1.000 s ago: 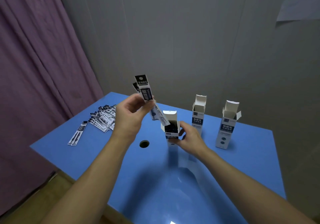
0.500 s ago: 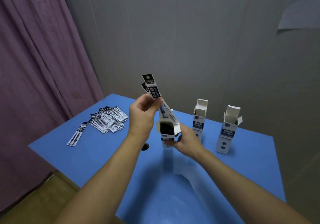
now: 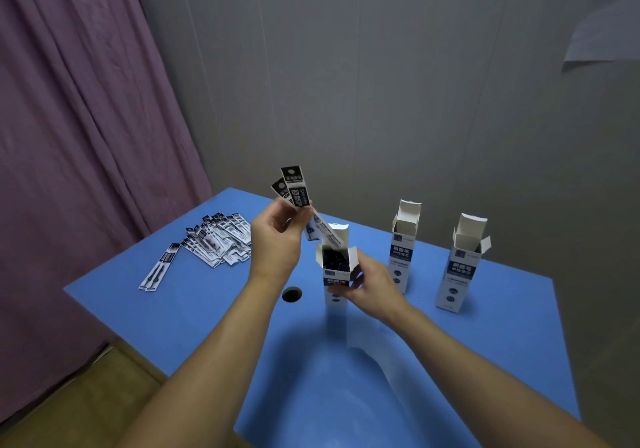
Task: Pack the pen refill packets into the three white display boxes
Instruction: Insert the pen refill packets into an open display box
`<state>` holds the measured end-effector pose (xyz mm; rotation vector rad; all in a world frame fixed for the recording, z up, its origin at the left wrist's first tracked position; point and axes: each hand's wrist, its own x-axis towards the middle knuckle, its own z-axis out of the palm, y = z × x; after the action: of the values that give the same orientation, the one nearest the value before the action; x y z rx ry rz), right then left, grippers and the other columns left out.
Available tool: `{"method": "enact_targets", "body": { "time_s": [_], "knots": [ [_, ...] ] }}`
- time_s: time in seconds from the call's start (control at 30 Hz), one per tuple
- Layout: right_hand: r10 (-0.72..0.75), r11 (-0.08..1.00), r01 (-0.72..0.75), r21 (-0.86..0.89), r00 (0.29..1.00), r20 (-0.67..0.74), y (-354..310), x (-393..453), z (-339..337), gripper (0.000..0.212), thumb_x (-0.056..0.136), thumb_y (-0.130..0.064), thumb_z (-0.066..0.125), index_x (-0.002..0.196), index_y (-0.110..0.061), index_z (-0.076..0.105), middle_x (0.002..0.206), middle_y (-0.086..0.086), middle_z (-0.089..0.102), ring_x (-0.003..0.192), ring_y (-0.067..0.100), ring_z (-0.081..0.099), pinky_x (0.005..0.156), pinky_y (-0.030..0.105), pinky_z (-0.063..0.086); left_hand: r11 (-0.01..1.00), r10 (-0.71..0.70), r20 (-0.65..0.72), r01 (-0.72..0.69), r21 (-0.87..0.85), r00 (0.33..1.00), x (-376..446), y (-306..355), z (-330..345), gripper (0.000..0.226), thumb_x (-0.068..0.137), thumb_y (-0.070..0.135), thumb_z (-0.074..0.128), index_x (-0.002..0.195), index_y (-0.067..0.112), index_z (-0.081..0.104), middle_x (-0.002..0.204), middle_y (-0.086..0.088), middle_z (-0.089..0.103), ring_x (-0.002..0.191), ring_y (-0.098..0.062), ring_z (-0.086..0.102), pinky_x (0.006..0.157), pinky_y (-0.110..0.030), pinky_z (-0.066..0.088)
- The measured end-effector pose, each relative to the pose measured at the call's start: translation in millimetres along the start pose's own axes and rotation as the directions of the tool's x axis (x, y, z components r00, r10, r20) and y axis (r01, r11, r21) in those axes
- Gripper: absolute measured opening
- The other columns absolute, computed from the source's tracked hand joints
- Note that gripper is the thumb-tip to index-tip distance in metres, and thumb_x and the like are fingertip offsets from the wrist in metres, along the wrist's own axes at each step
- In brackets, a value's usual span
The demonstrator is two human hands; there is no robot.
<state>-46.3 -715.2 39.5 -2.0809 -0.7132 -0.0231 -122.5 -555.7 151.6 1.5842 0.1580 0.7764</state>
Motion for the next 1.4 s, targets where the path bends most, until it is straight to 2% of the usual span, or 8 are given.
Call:
{"method": "enact_targets", "body": {
  "time_s": [0.23, 0.43, 0.53, 0.6, 0.7, 0.93, 1.03, 1.4],
  "knots": [
    [-0.019, 1.0, 0.019, 0.02, 1.0, -0.017, -6, 5, -1, 0.049, 0.072, -0.035, 0.087, 0.112, -0.03, 0.06, 0.094, -0.008, 0.067, 0.077, 0.011, 0.062, 0.069, 0.034, 0.056, 0.986, 0.08, 0.216, -0.11, 0.129, 0.973, -6, -9, 3, 0.006, 0.088, 0.007, 0.075, 0.084, 0.012, 0.074, 0.082, -0.003, 0.072, 0.081, -0.014, 0.069, 0.08, -0.029, 0.055],
    [-0.013, 1.0, 0.014, 0.027, 1.0, -0.018, -6, 8, -3, 0.045, 0.071, -0.031, 0.088, 0.106, -0.032, 0.059, 0.093, -0.009, 0.066, 0.076, 0.01, 0.061, 0.067, 0.031, 0.055, 0.99, -0.023, 0.165, 0.0, 0.139, 0.986, -4, -6, 6, 0.021, 0.081, 0.01, 0.08, 0.095, 0.026, 0.08, 0.087, 0.009, 0.078, 0.094, -0.013, 0.072, 0.09, -0.038, 0.056],
    [-0.016, 1.0, 0.016, 0.015, 1.0, -0.014, -4, 8, -4, 0.046, 0.072, -0.031, 0.087, 0.108, -0.033, 0.059, 0.093, -0.01, 0.066, 0.075, 0.008, 0.06, 0.065, 0.027, 0.053, 0.996, -0.042, 0.097, 0.035, 0.076, 0.994, -2, 4, 6, 0.046, 0.085, 0.008, 0.078, 0.122, 0.03, 0.062, 0.086, 0.011, 0.078, 0.097, -0.004, 0.071, 0.085, -0.019, 0.053],
    [-0.012, 1.0, 0.012, 0.011, 1.0, -0.011, -5, 7, -4, 0.047, 0.073, -0.031, 0.087, 0.11, -0.031, 0.059, 0.092, -0.011, 0.064, 0.075, 0.007, 0.059, 0.065, 0.027, 0.053, 0.997, -0.016, 0.098, 0.008, 0.077, 0.995, -1, 10, 4, 0.039, 0.085, 0.007, 0.077, 0.112, 0.032, 0.064, 0.084, 0.012, 0.078, 0.092, 0.0, 0.071, 0.08, -0.015, 0.054],
    [-0.005, 1.0, 0.005, 0.01, 1.0, -0.001, -5, 6, -4, 0.045, 0.074, -0.029, 0.086, 0.109, -0.03, 0.059, 0.088, -0.014, 0.061, 0.075, 0.005, 0.057, 0.066, 0.028, 0.053, 0.985, 0.026, 0.188, -0.058, 0.164, 0.982, 1, 12, 2, 0.014, 0.084, 0.009, 0.078, 0.086, 0.023, 0.078, 0.081, 0.01, 0.077, 0.087, -0.006, 0.073, 0.084, -0.031, 0.058],
    [-0.012, 1.0, 0.012, -0.016, 1.0, 0.022, -7, 7, -4, 0.038, 0.075, -0.026, 0.084, 0.104, -0.028, 0.059, 0.086, -0.017, 0.059, 0.073, 0.004, 0.057, 0.066, 0.028, 0.054, 0.971, 0.01, 0.246, -0.068, 0.229, 0.969, 3, 13, 7, 0.007, 0.08, 0.018, 0.083, 0.081, 0.023, 0.079, 0.08, 0.005, 0.073, 0.077, -0.022, 0.068, 0.077, -0.044, 0.058],
    [-0.024, 1.0, 0.025, -0.017, 0.999, 0.03, -6, 5, -5, 0.039, 0.076, -0.025, 0.084, 0.106, -0.028, 0.06, 0.087, -0.018, 0.059, 0.073, 0.005, 0.056, 0.066, 0.027, 0.053, 0.979, -0.01, 0.227, -0.037, 0.202, 0.974, 4, 17, 11, 0.006, 0.083, 0.017, 0.08, 0.081, 0.022, 0.077, 0.077, 0.003, 0.074, 0.072, -0.019, 0.07, 0.071, -0.034, 0.059],
    [-0.028, 1.0, 0.028, -0.005, 0.999, 0.03, -1, 5, -3, 0.039, 0.075, -0.027, 0.084, 0.106, -0.025, 0.061, 0.086, -0.016, 0.06, 0.074, -0.001, 0.056, 0.064, 0.023, 0.052, 0.985, -0.023, 0.19, -0.01, 0.17, 0.981, -1, 6, 9, 0.006, 0.087, 0.014, 0.076, 0.082, 0.015, 0.074, 0.076, -0.002, 0.074, 0.075, -0.024, 0.071, 0.081, -0.044, 0.059]
  ]
}}
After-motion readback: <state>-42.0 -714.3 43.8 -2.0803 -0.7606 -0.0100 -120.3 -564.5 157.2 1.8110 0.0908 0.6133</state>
